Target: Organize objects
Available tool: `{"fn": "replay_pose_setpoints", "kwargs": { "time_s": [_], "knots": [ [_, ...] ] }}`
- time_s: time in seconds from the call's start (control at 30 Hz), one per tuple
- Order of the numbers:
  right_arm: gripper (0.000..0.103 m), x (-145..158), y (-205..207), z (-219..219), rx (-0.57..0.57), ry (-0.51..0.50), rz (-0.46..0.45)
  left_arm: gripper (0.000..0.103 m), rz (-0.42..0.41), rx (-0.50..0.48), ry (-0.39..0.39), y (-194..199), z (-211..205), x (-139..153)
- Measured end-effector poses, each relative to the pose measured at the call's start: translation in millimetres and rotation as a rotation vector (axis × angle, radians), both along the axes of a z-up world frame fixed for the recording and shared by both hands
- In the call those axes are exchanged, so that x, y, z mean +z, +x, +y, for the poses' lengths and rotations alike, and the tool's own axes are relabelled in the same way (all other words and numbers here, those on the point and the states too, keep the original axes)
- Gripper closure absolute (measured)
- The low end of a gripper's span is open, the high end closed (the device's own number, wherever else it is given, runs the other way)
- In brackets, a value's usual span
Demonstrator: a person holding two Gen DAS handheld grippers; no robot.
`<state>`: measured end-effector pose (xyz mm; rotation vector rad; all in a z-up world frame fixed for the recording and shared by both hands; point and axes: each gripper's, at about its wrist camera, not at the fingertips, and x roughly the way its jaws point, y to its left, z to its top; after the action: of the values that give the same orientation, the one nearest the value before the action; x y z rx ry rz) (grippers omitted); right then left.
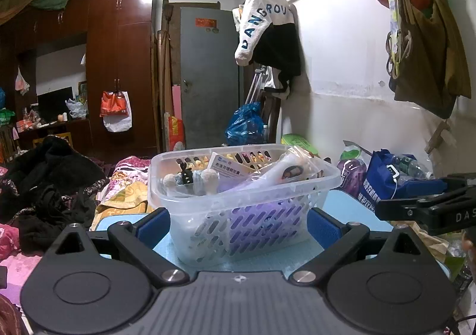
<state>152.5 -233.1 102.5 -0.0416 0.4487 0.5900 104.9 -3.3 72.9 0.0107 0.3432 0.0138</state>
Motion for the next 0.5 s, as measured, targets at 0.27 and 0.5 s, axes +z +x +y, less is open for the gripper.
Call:
{"fn": "replay_pose_setpoints", "kwargs": {
  "time_s": [0.27,0.5],
  "knots": [
    [0.0,0.2,-0.3,0.3,-0.002,0.001,0.0,0.003,0.003,0.001,0.002,1.5,-1.7,-0.4],
    [0.0,-0.1,-0.5,0.4,0.0,0.002,0.001,0.003,0.003,0.002,0.003,1.9,-3.0,-1.1]
  ]
}}
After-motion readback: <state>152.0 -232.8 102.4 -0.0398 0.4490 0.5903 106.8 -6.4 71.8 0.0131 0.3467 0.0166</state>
